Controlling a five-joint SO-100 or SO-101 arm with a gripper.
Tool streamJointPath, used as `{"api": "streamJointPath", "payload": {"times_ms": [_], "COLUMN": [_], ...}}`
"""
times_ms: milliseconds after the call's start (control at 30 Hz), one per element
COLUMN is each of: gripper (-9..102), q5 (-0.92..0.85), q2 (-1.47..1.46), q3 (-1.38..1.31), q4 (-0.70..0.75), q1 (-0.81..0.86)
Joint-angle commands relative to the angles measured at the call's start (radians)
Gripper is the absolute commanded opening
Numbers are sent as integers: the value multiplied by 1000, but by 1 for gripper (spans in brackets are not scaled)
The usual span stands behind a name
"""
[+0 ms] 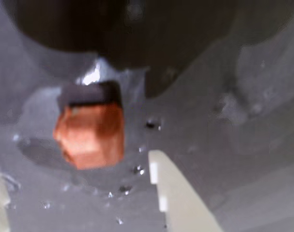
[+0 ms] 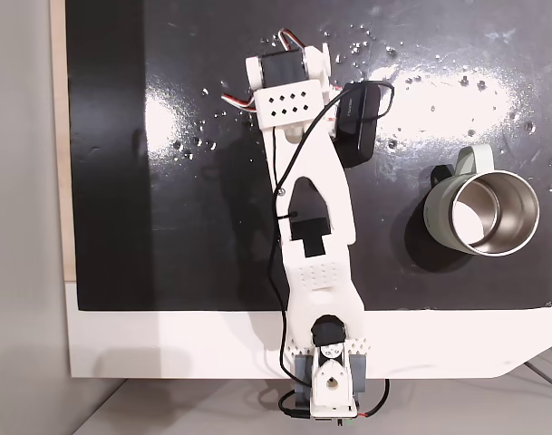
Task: Grasp a cube and put it in the cup.
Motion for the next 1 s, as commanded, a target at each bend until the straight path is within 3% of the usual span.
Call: {"api": "streamJointPath", "payload": {"times_ms": [0, 667, 967], "gripper": [33, 29, 20], "q5": [-14, -23, -25], "q2": [0, -63, -63], "q3": [-57, -61, -61], "q4": [11, 12, 17], "q1": [-8, 2, 3]}}
